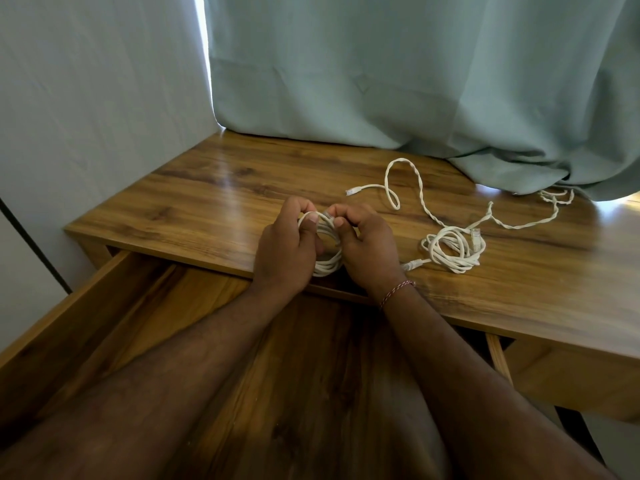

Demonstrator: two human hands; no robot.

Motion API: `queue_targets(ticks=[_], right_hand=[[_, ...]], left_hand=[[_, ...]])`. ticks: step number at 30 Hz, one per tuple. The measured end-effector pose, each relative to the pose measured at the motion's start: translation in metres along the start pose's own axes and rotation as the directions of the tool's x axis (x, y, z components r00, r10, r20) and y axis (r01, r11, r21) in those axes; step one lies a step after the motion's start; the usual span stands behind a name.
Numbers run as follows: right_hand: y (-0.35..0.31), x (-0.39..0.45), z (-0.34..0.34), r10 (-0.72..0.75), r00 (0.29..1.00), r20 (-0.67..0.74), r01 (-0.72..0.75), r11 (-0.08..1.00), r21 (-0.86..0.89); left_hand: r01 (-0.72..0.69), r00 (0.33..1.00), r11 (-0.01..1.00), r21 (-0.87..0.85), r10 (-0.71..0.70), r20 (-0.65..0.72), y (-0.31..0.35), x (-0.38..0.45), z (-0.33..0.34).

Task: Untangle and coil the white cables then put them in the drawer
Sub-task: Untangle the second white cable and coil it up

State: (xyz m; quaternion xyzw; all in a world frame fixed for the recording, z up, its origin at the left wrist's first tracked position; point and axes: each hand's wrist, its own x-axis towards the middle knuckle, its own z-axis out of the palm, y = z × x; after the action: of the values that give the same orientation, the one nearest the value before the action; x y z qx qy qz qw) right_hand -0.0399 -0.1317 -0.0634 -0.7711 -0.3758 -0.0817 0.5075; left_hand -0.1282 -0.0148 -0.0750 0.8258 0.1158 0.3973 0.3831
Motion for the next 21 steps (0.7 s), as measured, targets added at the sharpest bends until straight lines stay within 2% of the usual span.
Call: queue_targets(ticks=[6, 15, 21], right_hand=[[0.0, 0.001, 0.001, -0.015, 1.0, 0.013, 0.016, 0.998, -0.064], [-0.002, -0.002, -0.001, -0.081, 0.996, 0.04, 0.085, 0.989, -0.12], [-0.004, -0.007, 0.003, -0.105, 0.994, -0.009, 0.103, 0.987, -0.123]], left_hand=[[-0.039, 0.999, 0.999, 0.005, 0.039, -0.03, 0.001, -0.002, 0.0], [0.069, 0.997, 0.997, -0.023, -0.07, -0.022, 0.001, 0.008, -0.001], [0.129, 0.991, 0.989, -0.07, -0.132, -0.026, -0.004, 0.012, -0.001]])
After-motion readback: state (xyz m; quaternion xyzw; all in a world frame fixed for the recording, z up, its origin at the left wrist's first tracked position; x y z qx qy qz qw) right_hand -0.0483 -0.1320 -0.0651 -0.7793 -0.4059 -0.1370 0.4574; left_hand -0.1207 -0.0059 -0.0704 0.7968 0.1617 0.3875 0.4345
